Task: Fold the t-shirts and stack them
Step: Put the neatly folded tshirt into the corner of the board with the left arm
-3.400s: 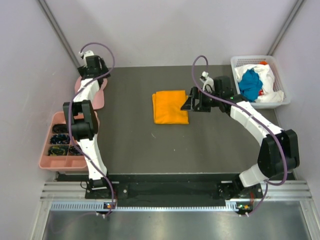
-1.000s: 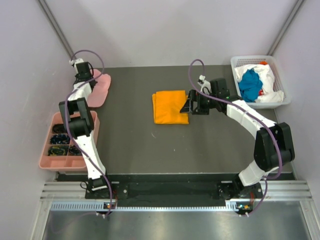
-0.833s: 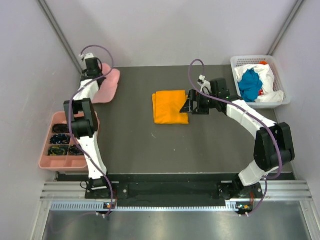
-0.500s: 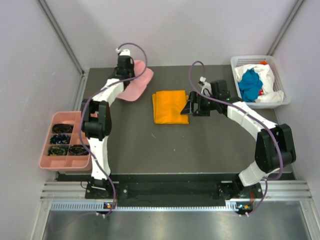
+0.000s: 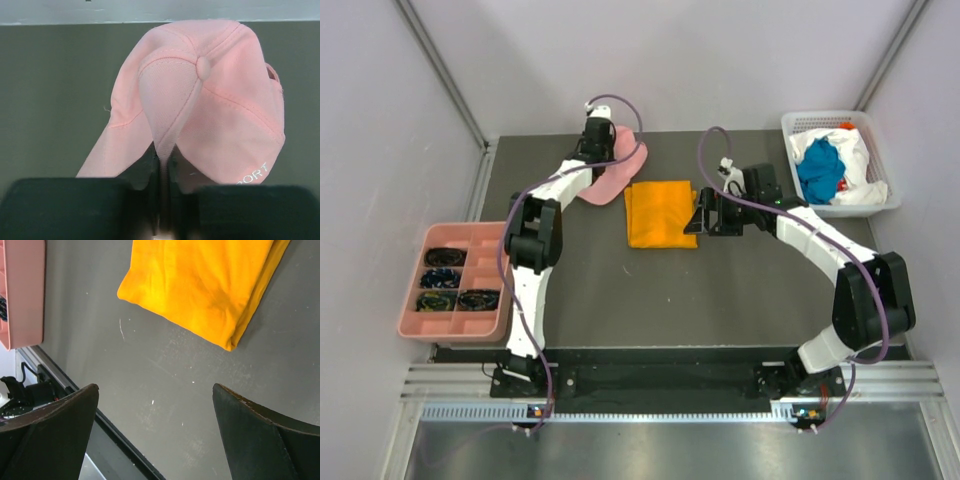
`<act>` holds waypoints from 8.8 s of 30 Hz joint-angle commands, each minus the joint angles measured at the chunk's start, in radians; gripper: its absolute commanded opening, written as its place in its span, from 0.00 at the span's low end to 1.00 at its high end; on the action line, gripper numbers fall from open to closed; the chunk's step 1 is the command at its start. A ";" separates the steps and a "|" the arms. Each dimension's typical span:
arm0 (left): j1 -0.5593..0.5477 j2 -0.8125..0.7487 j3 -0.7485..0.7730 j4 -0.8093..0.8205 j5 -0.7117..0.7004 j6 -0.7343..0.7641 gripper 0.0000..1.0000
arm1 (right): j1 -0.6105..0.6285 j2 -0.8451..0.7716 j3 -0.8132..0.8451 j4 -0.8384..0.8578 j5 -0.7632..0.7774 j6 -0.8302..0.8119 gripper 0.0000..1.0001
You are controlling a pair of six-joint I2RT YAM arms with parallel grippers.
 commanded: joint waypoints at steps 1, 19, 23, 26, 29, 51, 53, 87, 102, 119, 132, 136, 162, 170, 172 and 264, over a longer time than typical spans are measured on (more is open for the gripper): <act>0.004 0.007 0.054 0.061 -0.044 0.028 0.62 | 0.013 -0.041 -0.004 0.017 0.004 -0.020 0.96; 0.002 -0.591 -0.375 0.123 -0.038 -0.128 0.99 | 0.015 -0.066 -0.051 0.036 -0.018 -0.017 0.96; -0.007 -0.701 -0.527 0.071 0.076 -0.182 0.99 | 0.015 -0.058 -0.060 0.050 -0.010 -0.007 0.96; -0.036 -0.769 -0.683 0.058 0.097 -0.192 0.99 | 0.015 -0.050 -0.068 0.063 0.001 0.003 0.96; -0.053 -0.824 -0.857 0.104 0.180 -0.217 0.99 | 0.016 -0.038 -0.076 0.079 0.002 0.010 0.96; 0.051 -0.521 -1.185 0.827 0.717 -0.534 0.99 | 0.051 0.017 -0.070 0.079 0.045 0.027 0.96; 0.077 -0.464 -1.170 0.880 0.742 -0.560 0.99 | 0.051 0.020 -0.064 0.071 0.047 0.026 0.96; 0.010 -0.119 -0.935 0.856 0.867 -0.582 0.94 | 0.051 0.240 0.184 0.053 0.172 0.092 0.97; -0.002 -0.036 -0.902 0.888 0.906 -0.611 0.03 | 0.051 0.223 0.133 0.053 0.171 0.079 0.97; -0.019 -0.419 -0.839 0.183 0.512 -0.191 0.00 | 0.051 0.235 0.052 0.125 0.125 0.098 0.97; -0.029 -0.511 -0.610 -0.050 0.467 -0.099 0.00 | 0.051 0.235 0.016 0.143 0.111 0.096 0.97; -0.029 -0.539 -0.558 -0.116 0.438 -0.054 0.00 | 0.051 0.232 0.015 0.143 0.103 0.093 0.97; 0.036 -0.466 -0.035 -0.526 0.188 0.331 0.00 | 0.050 0.252 -0.010 0.177 0.064 0.104 0.97; 0.169 -0.380 0.088 -0.532 0.335 0.341 0.00 | 0.051 0.286 0.001 0.179 0.061 0.107 0.97; 0.206 -0.352 0.146 -0.548 0.372 0.345 0.00 | 0.051 0.295 0.007 0.179 0.061 0.110 0.97; 0.613 -0.011 -0.025 0.028 0.097 0.309 0.99 | 0.050 0.529 0.213 0.117 0.005 0.105 0.97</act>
